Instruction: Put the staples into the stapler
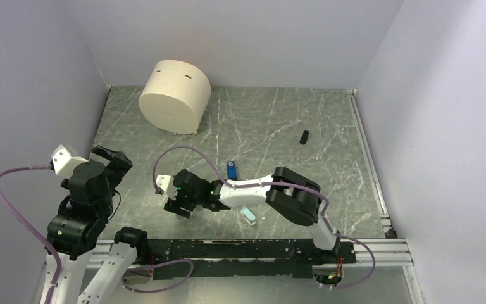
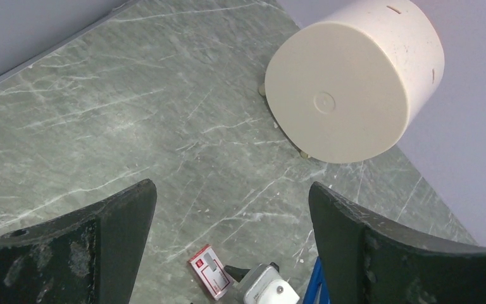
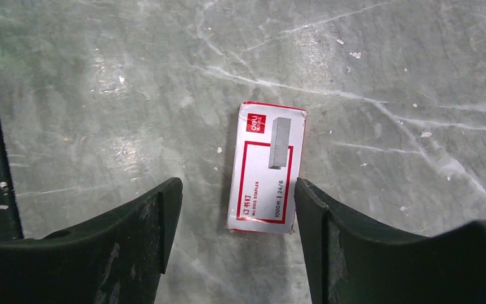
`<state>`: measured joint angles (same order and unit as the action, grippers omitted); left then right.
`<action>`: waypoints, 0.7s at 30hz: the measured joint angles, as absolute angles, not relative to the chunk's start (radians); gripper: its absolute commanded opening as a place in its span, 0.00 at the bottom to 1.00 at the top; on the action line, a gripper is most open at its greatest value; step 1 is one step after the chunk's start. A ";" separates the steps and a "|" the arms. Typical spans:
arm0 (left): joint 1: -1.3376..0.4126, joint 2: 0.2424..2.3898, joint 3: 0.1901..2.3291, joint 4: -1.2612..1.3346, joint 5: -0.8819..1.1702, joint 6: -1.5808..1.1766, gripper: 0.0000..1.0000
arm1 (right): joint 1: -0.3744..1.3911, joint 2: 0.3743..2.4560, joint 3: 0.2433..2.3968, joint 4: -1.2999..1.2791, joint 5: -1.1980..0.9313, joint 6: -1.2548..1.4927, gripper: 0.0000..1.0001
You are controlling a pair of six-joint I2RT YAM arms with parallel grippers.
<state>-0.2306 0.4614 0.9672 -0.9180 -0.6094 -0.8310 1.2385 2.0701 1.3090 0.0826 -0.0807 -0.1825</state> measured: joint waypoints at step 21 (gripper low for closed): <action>-0.231 0.499 0.966 -0.925 -0.575 -0.836 0.96 | 1.222 2.125 1.367 0.068 -0.009 -0.110 0.70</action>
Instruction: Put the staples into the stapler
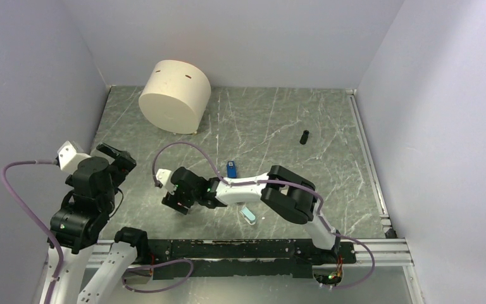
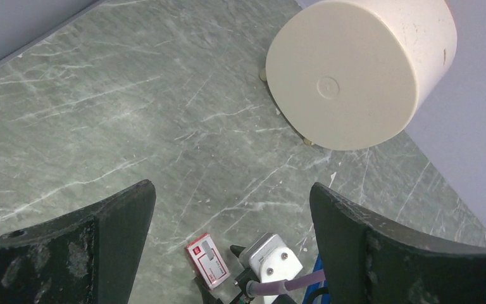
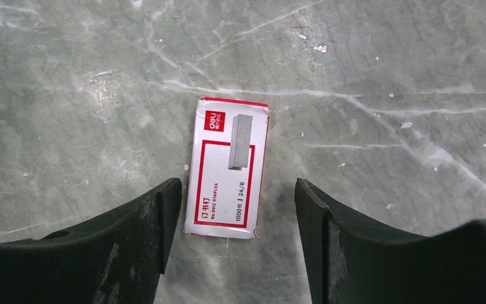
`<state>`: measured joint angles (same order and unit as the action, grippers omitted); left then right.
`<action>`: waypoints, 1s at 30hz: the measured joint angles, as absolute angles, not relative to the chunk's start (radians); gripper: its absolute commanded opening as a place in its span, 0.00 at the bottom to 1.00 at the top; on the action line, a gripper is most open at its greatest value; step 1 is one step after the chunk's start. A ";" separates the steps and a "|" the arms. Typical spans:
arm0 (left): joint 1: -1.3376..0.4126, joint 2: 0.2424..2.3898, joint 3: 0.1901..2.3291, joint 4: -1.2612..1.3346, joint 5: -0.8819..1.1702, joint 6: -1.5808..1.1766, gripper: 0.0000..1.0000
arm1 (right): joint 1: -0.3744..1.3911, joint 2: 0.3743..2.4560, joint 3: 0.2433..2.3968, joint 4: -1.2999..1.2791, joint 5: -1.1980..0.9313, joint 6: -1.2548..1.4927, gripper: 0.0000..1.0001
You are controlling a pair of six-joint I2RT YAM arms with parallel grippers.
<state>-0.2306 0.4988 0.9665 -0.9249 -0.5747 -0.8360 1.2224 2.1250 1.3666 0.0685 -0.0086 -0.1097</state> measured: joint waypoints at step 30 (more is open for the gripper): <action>-0.230 0.761 0.887 -0.673 -0.203 -0.798 0.82 | 1.061 2.043 1.226 0.116 -0.105 -0.174 0.46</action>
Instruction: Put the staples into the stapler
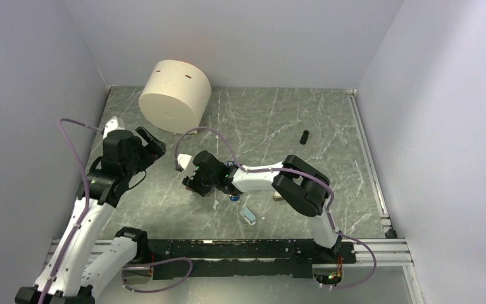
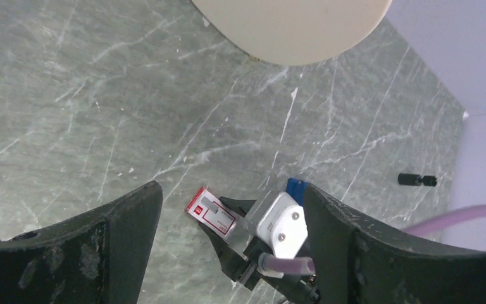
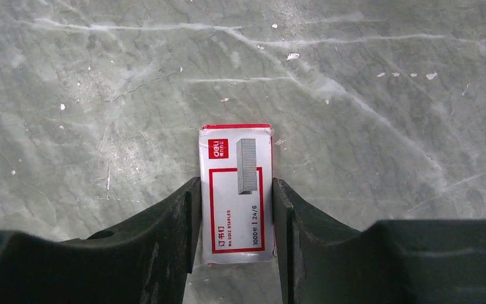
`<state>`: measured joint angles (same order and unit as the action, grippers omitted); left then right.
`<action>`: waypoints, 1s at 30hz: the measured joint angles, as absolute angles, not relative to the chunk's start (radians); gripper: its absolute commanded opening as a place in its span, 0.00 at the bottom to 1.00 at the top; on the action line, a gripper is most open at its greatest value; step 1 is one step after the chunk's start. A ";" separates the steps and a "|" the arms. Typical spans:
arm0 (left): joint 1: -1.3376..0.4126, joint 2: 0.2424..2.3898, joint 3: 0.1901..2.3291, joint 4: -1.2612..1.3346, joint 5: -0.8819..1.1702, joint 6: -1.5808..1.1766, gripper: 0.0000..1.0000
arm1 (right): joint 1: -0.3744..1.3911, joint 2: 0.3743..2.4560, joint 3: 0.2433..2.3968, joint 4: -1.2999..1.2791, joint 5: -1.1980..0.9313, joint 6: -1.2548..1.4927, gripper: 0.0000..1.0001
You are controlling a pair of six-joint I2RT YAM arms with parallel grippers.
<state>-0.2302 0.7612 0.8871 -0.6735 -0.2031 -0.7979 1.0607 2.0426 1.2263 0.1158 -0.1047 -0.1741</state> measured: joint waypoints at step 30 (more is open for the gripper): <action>-0.017 1.255 0.384 -0.031 0.556 -0.722 0.46 | 1.007 2.026 1.121 0.272 -0.361 -0.322 0.46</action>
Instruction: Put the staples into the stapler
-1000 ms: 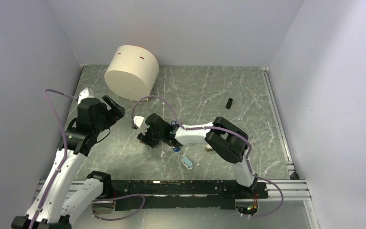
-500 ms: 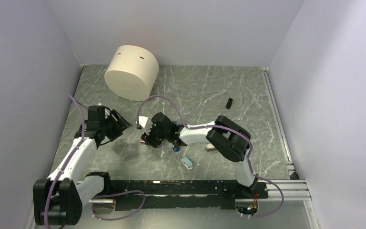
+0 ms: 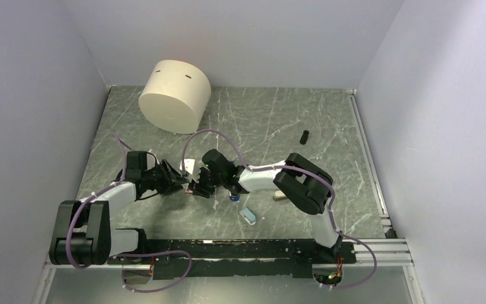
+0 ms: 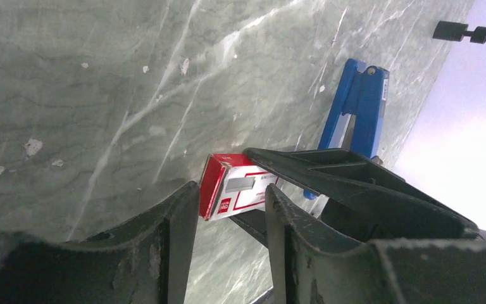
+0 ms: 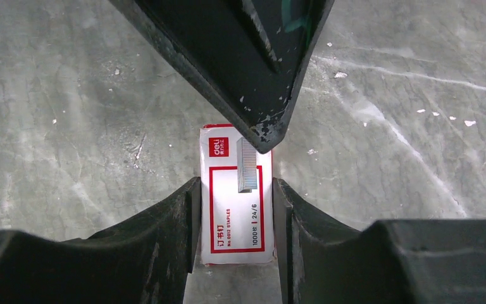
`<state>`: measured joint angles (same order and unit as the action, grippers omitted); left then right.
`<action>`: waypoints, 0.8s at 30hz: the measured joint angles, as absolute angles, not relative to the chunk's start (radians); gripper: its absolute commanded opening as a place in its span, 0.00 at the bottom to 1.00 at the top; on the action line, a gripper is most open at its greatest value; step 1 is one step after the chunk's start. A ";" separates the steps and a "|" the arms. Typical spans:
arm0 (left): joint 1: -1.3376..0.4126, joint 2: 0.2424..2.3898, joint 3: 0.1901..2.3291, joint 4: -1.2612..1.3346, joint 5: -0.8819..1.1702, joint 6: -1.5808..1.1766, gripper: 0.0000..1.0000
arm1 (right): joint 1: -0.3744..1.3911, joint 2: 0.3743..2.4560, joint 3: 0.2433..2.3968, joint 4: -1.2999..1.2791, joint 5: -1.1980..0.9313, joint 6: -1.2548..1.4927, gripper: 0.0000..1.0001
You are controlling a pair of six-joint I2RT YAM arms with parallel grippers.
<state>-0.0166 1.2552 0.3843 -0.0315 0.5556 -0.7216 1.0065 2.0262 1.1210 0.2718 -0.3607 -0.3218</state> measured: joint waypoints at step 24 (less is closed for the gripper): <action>-0.036 1.309 0.330 0.064 0.574 -0.729 0.31 | 0.999 2.067 1.174 0.256 -0.436 -0.352 0.47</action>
<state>-0.0357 1.3090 0.3298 0.0643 0.5739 -0.7292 0.9993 2.0670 1.1744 0.2558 -0.4358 -0.3523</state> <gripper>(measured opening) 0.313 0.470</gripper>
